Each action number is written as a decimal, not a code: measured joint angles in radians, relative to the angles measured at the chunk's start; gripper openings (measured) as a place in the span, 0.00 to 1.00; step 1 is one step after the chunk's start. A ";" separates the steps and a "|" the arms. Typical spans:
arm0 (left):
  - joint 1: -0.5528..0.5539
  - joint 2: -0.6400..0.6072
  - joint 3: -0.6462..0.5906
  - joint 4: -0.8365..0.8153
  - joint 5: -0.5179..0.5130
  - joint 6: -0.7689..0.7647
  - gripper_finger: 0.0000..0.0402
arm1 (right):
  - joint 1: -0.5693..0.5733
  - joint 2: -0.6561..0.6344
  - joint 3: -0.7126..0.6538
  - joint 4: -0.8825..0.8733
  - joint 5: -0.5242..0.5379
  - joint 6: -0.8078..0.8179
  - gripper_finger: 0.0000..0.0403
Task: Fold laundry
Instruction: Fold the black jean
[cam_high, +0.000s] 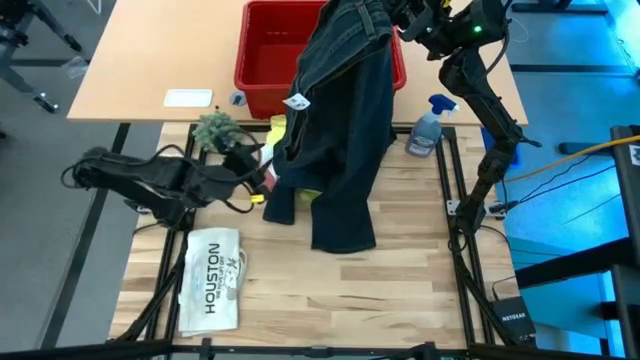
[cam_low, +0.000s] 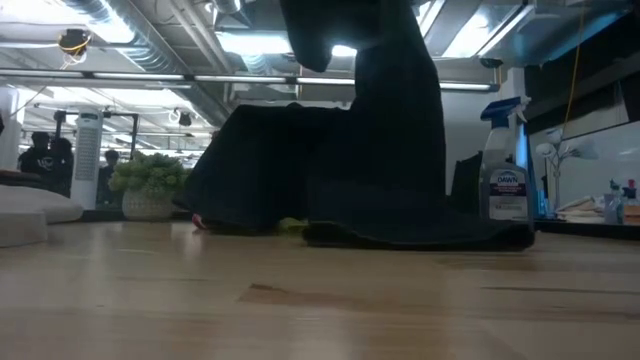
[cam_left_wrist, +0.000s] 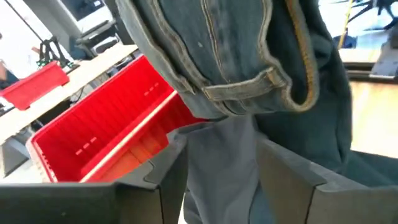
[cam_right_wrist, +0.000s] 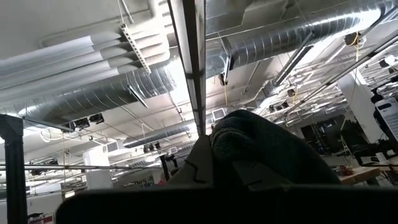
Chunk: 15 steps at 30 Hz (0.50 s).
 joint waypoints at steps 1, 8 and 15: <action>0.006 0.010 0.000 0.015 0.006 0.000 0.45 | 0.000 0.000 0.000 -0.002 0.000 -0.001 0.00; 0.038 0.076 0.000 0.118 0.076 -0.027 0.48 | 0.000 0.000 0.000 -0.001 0.000 -0.002 0.00; 0.040 0.118 0.000 0.155 -0.024 -0.099 0.48 | 0.001 0.000 0.000 0.002 0.001 -0.001 0.01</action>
